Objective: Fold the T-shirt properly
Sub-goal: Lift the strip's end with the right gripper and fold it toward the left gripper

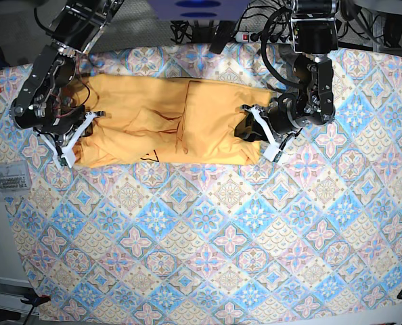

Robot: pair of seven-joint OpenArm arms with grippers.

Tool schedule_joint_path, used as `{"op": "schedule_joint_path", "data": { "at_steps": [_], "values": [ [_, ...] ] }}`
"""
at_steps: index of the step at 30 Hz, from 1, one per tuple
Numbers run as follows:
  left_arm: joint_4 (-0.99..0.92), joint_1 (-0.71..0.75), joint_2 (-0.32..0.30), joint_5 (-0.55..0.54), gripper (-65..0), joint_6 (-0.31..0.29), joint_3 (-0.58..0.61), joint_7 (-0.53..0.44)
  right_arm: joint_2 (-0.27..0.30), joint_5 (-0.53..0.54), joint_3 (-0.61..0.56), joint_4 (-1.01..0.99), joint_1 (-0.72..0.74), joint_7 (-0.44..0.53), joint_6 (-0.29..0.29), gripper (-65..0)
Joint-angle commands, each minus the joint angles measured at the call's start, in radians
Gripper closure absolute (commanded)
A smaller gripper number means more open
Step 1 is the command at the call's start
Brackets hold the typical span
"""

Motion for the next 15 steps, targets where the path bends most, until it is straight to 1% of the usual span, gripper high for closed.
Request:
{"op": "schedule_joint_path", "data": {
  "at_steps": [1,8,11,13,15],
  "values": [
    [-0.012,0.004,0.004,0.090,-13.6,0.051,0.007,0.072,-0.003,0.020,0.000,0.030,0.008,0.009,0.002,0.0],
    [-0.013,-0.010,0.017,0.090,-13.6,0.051,0.010,0.072,-0.028,0.154,0.000,0.068,-0.010,0.009,0.002,0.0],
    [-0.013,-0.017,0.034,0.090,-13.6,0.051,0.010,0.072,-0.037,0.174,-0.002,0.068,-0.010,0.009,0.002,0.0],
    [-0.015,-0.025,0.036,0.090,-13.6,0.051,0.010,0.077,-0.056,0.200,-0.017,0.070,-0.010,0.009,0.002,0.0],
    [-0.015,-0.026,0.036,0.090,-13.6,0.051,0.010,0.077,-0.057,0.241,-0.040,0.070,-0.010,0.009,0.002,0.0]
  ]
}}
